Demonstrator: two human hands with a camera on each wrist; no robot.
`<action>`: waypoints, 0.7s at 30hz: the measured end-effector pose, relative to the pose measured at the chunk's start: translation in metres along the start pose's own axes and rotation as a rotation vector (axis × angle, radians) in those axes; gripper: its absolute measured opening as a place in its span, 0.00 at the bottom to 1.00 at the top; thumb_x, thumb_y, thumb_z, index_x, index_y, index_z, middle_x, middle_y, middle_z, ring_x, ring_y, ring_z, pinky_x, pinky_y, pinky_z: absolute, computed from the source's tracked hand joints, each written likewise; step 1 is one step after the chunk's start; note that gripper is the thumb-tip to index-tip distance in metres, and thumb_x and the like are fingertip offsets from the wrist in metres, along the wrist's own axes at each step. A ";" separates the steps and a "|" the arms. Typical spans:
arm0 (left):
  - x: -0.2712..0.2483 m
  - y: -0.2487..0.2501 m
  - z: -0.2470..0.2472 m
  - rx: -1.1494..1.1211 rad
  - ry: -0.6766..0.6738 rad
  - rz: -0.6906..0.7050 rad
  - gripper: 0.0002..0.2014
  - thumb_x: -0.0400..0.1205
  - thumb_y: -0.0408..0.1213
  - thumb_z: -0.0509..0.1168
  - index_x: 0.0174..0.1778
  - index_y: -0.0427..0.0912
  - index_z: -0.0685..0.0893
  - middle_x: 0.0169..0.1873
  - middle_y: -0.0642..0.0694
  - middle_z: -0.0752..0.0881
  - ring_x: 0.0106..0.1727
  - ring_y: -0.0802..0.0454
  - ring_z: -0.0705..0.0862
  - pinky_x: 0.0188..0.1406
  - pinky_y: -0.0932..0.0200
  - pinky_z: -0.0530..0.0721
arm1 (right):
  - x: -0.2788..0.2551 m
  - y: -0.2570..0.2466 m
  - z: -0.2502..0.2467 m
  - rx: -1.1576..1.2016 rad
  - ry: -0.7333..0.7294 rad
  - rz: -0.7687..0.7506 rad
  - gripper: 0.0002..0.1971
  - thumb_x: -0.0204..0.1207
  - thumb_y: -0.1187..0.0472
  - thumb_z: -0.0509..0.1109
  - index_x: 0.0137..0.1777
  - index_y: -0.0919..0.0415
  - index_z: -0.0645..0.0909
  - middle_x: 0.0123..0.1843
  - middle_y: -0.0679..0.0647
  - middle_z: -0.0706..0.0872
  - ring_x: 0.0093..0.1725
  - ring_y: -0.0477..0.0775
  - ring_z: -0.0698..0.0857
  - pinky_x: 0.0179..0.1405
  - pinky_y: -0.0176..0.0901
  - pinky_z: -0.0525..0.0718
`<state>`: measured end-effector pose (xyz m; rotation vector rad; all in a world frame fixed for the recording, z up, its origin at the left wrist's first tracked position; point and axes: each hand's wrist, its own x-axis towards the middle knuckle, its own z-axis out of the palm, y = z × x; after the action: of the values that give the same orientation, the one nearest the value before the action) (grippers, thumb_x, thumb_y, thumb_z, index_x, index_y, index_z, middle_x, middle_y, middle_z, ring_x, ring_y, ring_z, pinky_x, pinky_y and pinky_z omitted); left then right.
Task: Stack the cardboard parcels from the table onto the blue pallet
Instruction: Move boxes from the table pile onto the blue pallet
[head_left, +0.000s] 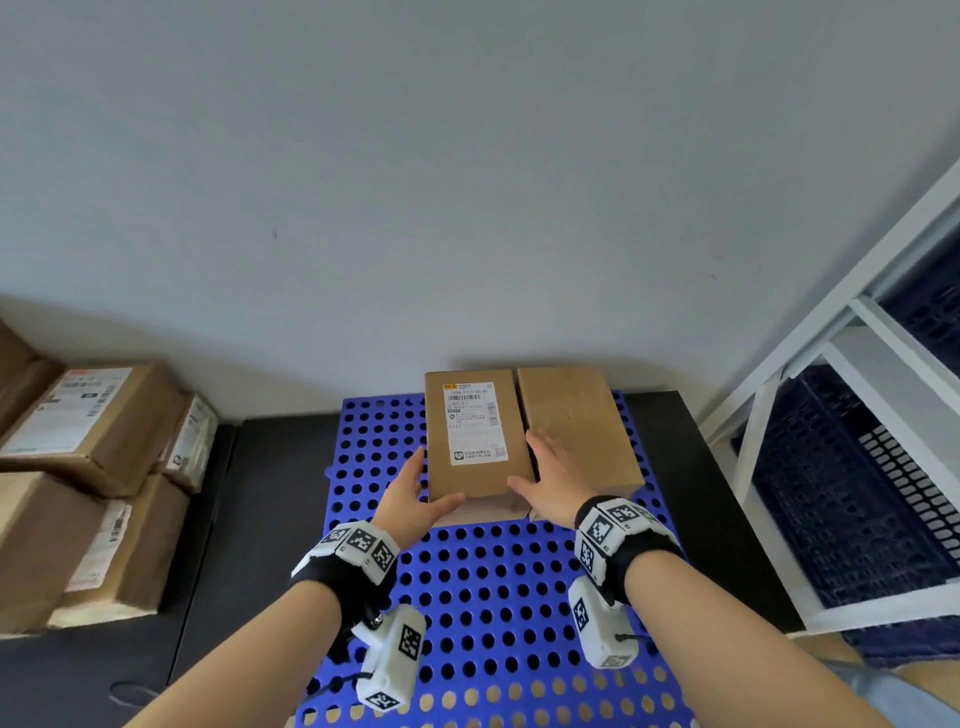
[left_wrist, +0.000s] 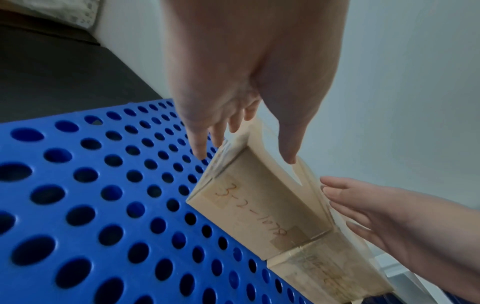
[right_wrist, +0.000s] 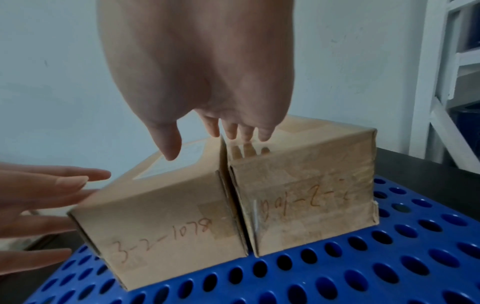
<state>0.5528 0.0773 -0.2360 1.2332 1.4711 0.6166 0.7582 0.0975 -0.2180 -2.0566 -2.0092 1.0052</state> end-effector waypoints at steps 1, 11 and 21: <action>-0.005 0.003 -0.005 0.007 0.015 -0.013 0.43 0.78 0.40 0.70 0.83 0.46 0.51 0.81 0.48 0.60 0.80 0.46 0.63 0.76 0.51 0.67 | -0.002 -0.005 -0.002 0.046 0.002 -0.008 0.38 0.80 0.50 0.64 0.84 0.54 0.48 0.86 0.51 0.48 0.84 0.54 0.50 0.83 0.53 0.53; -0.082 0.031 -0.090 0.006 0.336 -0.045 0.28 0.85 0.40 0.60 0.81 0.41 0.61 0.79 0.42 0.66 0.79 0.46 0.66 0.75 0.53 0.67 | -0.011 -0.091 -0.007 0.195 -0.116 -0.245 0.30 0.84 0.50 0.60 0.83 0.57 0.56 0.84 0.53 0.59 0.82 0.55 0.60 0.78 0.47 0.60; -0.191 0.014 -0.201 -0.039 0.685 -0.099 0.21 0.85 0.36 0.60 0.74 0.38 0.71 0.69 0.41 0.77 0.61 0.50 0.79 0.51 0.69 0.77 | -0.050 -0.220 0.034 0.225 -0.176 -0.440 0.28 0.83 0.53 0.62 0.79 0.64 0.63 0.79 0.58 0.69 0.77 0.57 0.69 0.75 0.47 0.66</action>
<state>0.3517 -0.0459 -0.0897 0.9468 2.0528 1.0605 0.5568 0.0667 -0.1161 -1.3736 -2.1738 1.2740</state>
